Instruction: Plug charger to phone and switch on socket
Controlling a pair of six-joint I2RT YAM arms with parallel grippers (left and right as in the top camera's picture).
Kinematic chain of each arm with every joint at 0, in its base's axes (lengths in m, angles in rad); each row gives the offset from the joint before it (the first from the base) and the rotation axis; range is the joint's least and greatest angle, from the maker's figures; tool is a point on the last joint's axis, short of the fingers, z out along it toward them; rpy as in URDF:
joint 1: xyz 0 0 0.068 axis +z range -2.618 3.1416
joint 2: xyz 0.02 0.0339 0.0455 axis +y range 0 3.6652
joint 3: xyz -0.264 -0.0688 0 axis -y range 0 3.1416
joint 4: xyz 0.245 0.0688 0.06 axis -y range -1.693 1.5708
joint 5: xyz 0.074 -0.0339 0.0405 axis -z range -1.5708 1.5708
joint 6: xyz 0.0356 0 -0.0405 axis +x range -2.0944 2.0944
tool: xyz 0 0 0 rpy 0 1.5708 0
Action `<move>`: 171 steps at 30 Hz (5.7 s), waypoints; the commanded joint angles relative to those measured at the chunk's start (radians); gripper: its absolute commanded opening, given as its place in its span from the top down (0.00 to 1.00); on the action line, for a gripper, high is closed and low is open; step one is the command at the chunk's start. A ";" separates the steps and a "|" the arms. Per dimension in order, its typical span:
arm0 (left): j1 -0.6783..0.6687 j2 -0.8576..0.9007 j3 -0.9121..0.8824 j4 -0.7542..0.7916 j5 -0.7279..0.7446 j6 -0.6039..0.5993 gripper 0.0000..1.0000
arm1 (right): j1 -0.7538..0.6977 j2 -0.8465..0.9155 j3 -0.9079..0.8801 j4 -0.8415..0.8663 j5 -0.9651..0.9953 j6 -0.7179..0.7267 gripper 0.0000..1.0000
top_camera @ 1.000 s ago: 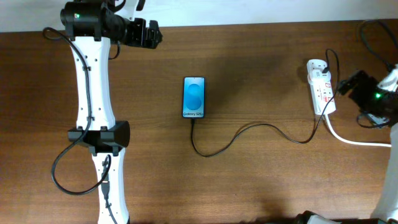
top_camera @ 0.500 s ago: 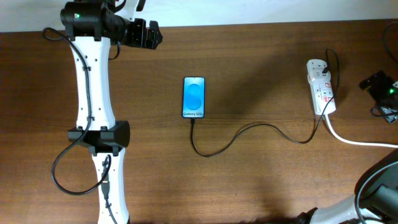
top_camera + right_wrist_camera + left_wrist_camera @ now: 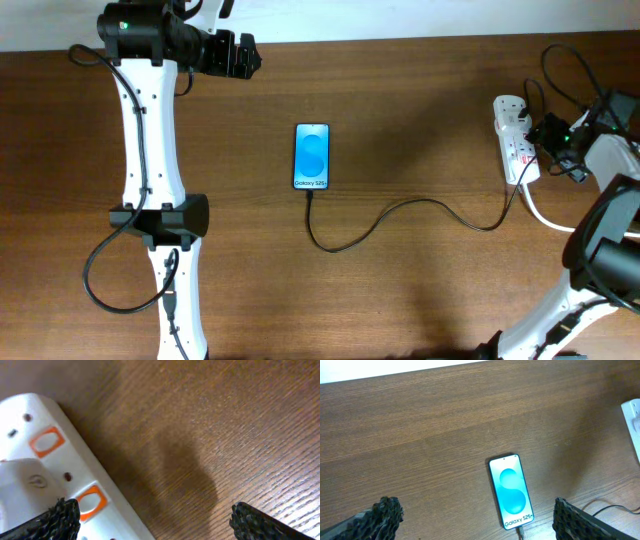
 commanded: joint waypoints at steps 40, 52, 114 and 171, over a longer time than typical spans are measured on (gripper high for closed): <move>0.002 -0.047 0.008 -0.001 -0.004 0.002 0.00 | -0.101 -0.096 0.117 -0.292 -0.009 -0.034 0.01; 0.002 -0.047 0.008 -0.001 -0.004 0.002 0.01 | 0.242 -0.720 0.291 -0.812 -0.114 -0.175 0.00; 0.000 -0.047 0.006 0.000 -0.009 0.002 0.01 | 0.416 -2.074 -1.423 0.369 -0.072 -0.258 0.02; -0.009 -2.512 -3.120 1.556 -0.310 0.132 0.01 | 0.416 -2.074 -1.423 0.369 -0.072 -0.258 0.02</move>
